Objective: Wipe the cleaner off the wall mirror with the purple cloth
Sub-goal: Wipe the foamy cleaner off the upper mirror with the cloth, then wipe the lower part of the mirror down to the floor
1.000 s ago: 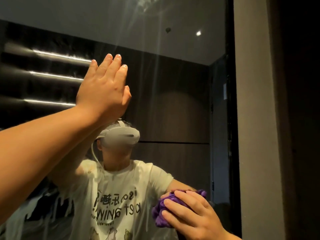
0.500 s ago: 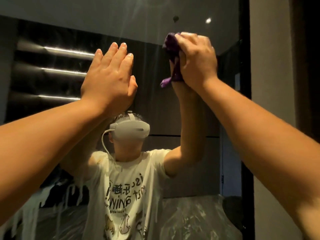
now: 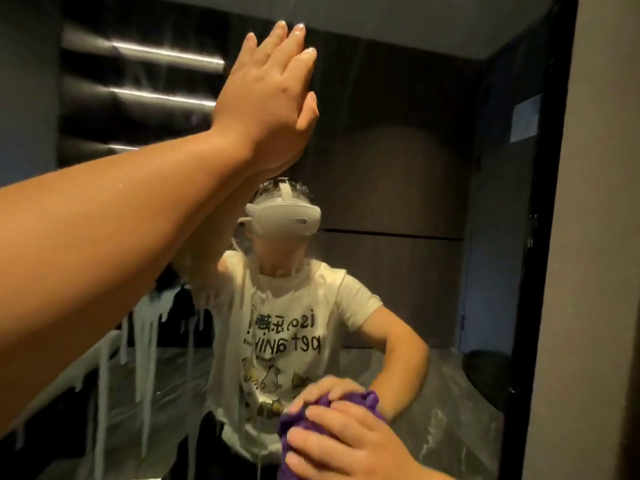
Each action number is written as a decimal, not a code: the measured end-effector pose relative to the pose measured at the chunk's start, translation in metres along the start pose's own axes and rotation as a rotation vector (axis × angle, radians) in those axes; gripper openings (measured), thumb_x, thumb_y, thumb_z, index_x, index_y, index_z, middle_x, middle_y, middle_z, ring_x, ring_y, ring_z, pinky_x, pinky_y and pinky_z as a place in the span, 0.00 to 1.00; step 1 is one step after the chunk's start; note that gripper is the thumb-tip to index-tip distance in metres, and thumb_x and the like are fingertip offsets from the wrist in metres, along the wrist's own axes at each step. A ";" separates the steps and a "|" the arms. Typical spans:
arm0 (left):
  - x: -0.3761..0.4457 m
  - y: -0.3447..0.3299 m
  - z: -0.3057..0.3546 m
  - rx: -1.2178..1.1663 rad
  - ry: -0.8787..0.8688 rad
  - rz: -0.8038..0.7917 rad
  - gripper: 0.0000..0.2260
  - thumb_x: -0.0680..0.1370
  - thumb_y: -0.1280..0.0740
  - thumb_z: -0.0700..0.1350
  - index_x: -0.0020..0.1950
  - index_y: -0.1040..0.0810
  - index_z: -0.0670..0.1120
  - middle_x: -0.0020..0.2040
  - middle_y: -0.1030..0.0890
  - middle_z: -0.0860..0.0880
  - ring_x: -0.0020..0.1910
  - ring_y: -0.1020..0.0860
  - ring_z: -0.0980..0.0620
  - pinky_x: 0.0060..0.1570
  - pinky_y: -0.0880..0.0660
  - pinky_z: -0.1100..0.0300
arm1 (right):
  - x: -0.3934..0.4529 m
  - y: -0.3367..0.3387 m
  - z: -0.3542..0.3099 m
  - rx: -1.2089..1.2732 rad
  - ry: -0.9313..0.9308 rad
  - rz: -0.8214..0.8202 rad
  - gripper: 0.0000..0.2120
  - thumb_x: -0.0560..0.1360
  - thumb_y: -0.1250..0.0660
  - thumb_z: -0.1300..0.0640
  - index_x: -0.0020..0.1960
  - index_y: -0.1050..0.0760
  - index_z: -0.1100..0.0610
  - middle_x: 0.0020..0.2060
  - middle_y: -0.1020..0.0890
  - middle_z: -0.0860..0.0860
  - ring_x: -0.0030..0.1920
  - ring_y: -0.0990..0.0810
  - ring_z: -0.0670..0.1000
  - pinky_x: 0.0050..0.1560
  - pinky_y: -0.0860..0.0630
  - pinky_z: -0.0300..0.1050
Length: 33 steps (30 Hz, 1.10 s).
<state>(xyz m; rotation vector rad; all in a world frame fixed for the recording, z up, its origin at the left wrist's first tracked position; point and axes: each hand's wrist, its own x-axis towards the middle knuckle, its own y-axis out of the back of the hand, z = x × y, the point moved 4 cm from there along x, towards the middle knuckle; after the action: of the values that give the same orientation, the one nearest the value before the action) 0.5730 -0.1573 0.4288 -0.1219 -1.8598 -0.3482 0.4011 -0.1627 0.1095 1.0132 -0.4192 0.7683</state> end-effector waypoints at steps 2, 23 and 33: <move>-0.013 0.008 -0.005 -0.116 -0.023 -0.024 0.26 0.80 0.48 0.49 0.78 0.39 0.43 0.79 0.42 0.43 0.79 0.48 0.45 0.77 0.54 0.50 | 0.050 0.030 -0.004 -0.833 0.254 0.030 0.16 0.81 0.34 0.55 0.68 0.22 0.52 0.67 0.22 0.56 0.67 0.25 0.63 0.71 0.31 0.58; -0.279 0.060 -0.218 0.043 0.466 -0.146 0.28 0.79 0.47 0.49 0.79 0.46 0.47 0.81 0.54 0.43 0.79 0.51 0.44 0.77 0.54 0.45 | 0.067 -0.215 -0.011 -0.065 -0.170 -0.462 0.13 0.81 0.38 0.52 0.63 0.21 0.49 0.60 0.17 0.46 0.63 0.20 0.46 0.67 0.27 0.43; -0.283 0.055 -0.224 -0.108 0.373 -0.113 0.27 0.81 0.46 0.46 0.80 0.46 0.45 0.81 0.55 0.43 0.80 0.52 0.46 0.77 0.55 0.44 | 0.292 -0.050 0.068 -0.994 -0.256 0.109 0.17 0.85 0.43 0.51 0.69 0.24 0.55 0.66 0.21 0.55 0.63 0.22 0.61 0.60 0.26 0.54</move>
<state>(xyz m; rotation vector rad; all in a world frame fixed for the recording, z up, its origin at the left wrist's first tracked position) 0.8810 -0.1462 0.2329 -0.0219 -1.4825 -0.5135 0.6358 -0.1279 0.2995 0.1449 -0.9620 0.4206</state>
